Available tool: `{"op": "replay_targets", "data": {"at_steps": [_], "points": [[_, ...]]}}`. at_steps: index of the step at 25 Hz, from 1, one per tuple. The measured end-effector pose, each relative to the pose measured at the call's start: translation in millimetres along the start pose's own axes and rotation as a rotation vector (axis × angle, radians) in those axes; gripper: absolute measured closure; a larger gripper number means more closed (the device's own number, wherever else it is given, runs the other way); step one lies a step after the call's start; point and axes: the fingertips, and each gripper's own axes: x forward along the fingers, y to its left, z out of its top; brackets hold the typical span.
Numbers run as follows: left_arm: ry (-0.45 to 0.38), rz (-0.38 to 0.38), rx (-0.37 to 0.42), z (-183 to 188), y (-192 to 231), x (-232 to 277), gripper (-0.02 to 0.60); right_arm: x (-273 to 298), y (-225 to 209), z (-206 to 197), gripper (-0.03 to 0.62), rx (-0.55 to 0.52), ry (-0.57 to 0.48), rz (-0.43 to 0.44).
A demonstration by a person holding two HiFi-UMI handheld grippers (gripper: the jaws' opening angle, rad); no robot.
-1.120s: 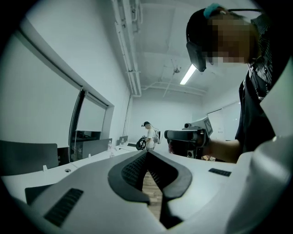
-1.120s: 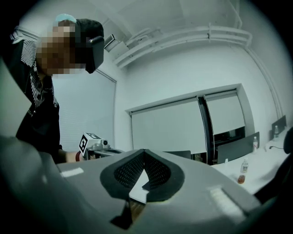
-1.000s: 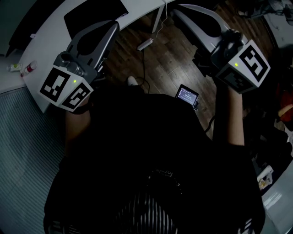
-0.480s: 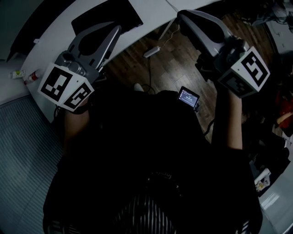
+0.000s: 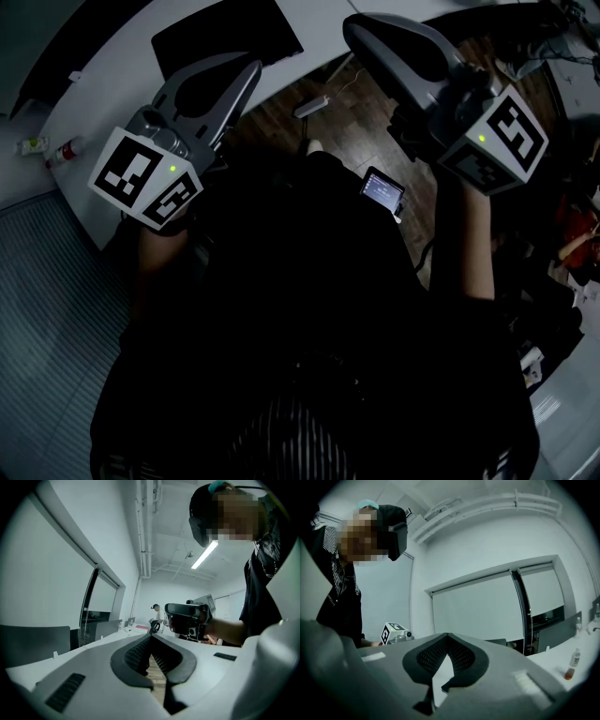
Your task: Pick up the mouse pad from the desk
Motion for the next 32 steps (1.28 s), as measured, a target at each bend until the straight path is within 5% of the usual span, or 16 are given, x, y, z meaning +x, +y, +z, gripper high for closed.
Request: {"op": "replay_targets", "data": {"at_steps": [9, 17, 27, 32], "points": [[-0.025, 0.062, 0.022, 53, 4, -51, 0.572, 25, 33, 52, 0.589, -0.027, -0.01, 0.038], [-0.04, 0.072, 0.002, 9, 5, -30, 0.572, 11, 15, 11, 0.589, -0.045, 0.013, 0.04], [-0.049, 0.104, 0.022, 108, -21, -88, 0.572, 20, 63, 98, 0.589, -0.015, -0.002, 0.043], [-0.054, 0.149, 0.018, 86, -33, -96, 0.572, 12, 69, 72, 0.589, 0.001, 0.008, 0.082]]}}
